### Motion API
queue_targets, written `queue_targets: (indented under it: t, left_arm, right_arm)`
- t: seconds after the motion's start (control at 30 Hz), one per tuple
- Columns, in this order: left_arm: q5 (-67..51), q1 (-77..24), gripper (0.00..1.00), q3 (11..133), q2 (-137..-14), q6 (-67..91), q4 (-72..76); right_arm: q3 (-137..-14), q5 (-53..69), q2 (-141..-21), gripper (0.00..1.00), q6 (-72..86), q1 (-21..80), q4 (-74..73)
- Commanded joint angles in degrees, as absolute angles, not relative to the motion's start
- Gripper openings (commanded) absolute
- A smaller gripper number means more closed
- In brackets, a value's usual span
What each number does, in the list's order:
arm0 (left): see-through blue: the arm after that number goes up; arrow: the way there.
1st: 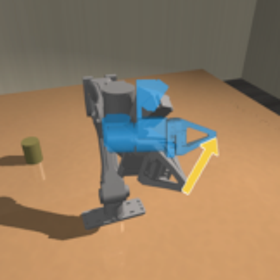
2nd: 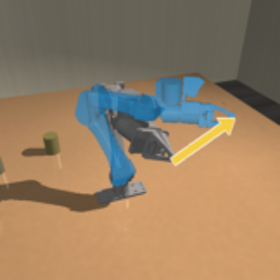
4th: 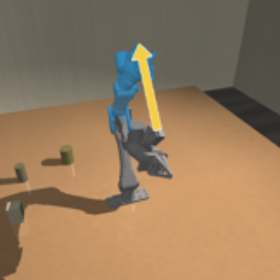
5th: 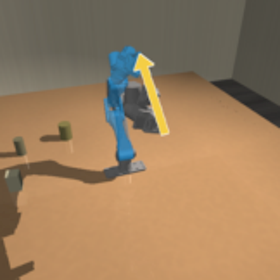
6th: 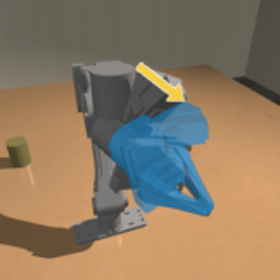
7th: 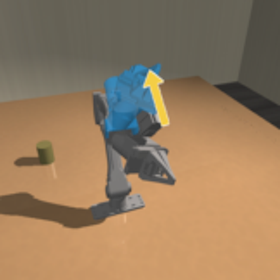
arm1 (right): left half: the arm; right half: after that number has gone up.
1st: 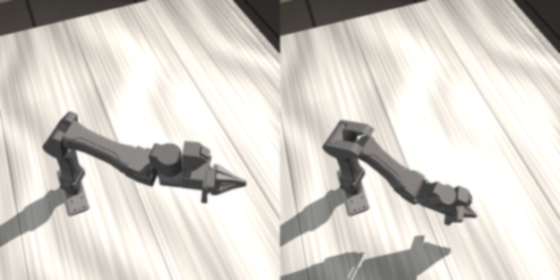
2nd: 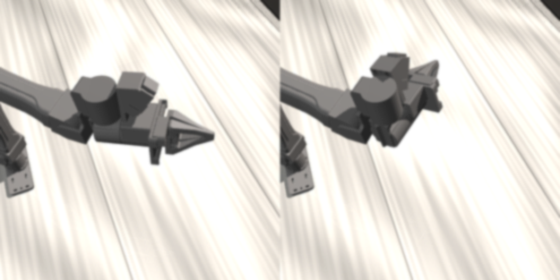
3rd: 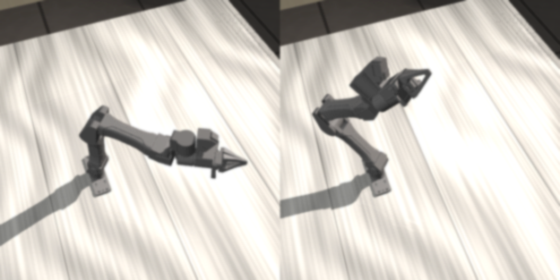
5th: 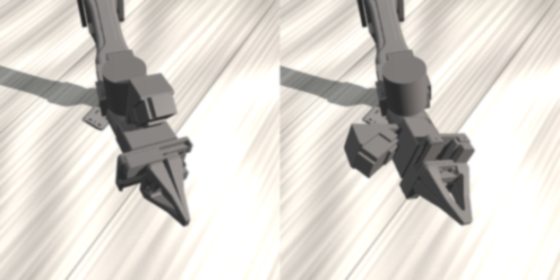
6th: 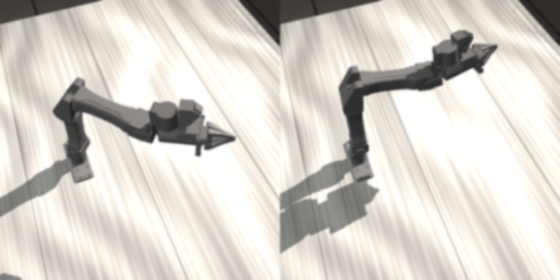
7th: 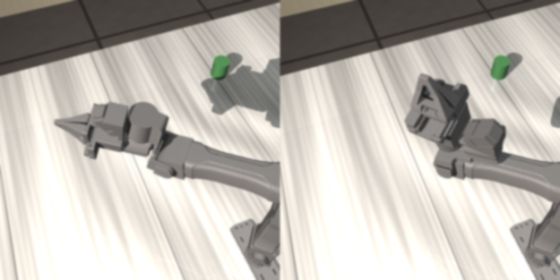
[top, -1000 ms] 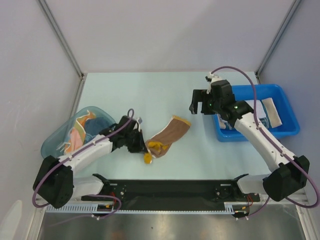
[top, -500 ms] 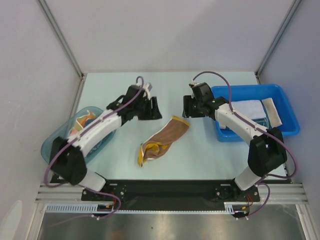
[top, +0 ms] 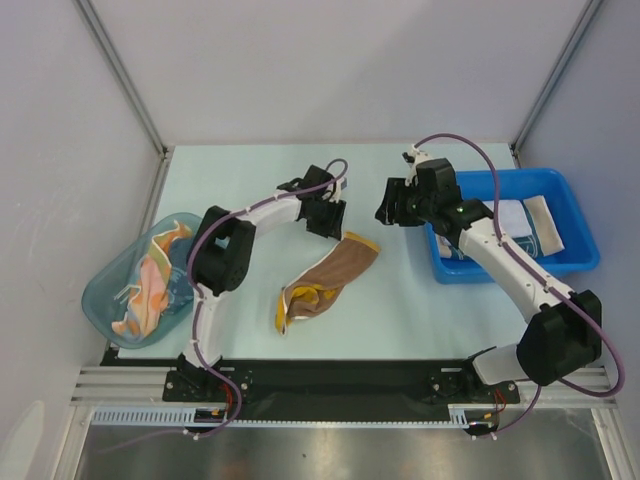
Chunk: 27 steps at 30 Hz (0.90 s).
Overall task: Fold and stack the towels
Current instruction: Move the towel to the center of the board, then flatten out the crumpled towel
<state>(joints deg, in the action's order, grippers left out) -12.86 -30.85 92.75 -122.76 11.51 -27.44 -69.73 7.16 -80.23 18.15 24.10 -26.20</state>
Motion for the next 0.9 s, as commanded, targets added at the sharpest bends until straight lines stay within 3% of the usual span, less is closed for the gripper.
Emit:
queue_targets:
  t: [0.0,0.4,0.5,0.6,0.87]
  left_arm:
    - [-13.1,-31.9,0.5,96.94,-125.49,9.93,-28.03]
    - [-5.19,-36.47,0.47,93.79,-127.97,15.64,-25.23]
    - [-2.73,-37.26,0.31,92.03,-127.71,17.31,-24.52]
    - [-3.42,-37.27,0.03,90.97,-126.57,18.28,-23.99]
    - [-9.85,-35.25,0.01,92.02,-111.2,19.16,-30.13]
  right_arm:
    - [-67.86,9.84,-79.37,0.56,16.96,23.73,-23.65]
    - [-63.46,10.81,-77.44,0.54,16.96,21.71,-21.89]
    - [-63.2,10.81,-77.17,0.53,16.96,21.71,-22.06]
    - [-62.84,10.9,-77.25,0.51,17.05,21.71,-21.62]
    - [-67.05,10.46,-81.29,0.5,19.6,22.59,-21.0]
